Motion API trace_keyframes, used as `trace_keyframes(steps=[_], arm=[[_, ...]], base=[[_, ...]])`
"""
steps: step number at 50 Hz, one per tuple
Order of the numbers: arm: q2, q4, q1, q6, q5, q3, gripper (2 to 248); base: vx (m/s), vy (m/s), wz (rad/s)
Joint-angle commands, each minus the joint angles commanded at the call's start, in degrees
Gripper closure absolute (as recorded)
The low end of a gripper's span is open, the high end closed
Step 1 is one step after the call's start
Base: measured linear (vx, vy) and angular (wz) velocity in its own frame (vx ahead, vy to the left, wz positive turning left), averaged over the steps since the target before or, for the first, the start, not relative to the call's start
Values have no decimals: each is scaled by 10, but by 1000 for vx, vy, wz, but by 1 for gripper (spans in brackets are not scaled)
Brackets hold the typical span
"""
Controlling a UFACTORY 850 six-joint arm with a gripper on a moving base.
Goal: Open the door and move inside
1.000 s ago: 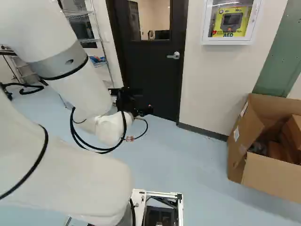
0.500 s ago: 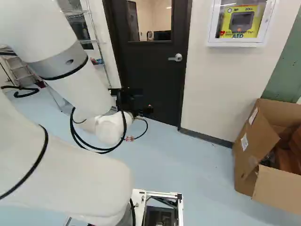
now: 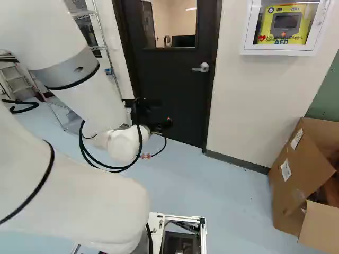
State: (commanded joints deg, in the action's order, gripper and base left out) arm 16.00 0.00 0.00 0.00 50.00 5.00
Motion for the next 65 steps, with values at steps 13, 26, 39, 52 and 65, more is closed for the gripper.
trace_keyframes(steps=[13,26,39,52,65], arm=[[0,0,0,0,0,0,3],[0,0,0,0,0,0,3],[0,0,0,0,0,0,3],[0,0,0,0,0,0,3],[0,0,0,0,0,0,3]], base=[[189,73,-27],[197,77,-22],[200,68,-71],[201,31,-270],[200,24,-293]])
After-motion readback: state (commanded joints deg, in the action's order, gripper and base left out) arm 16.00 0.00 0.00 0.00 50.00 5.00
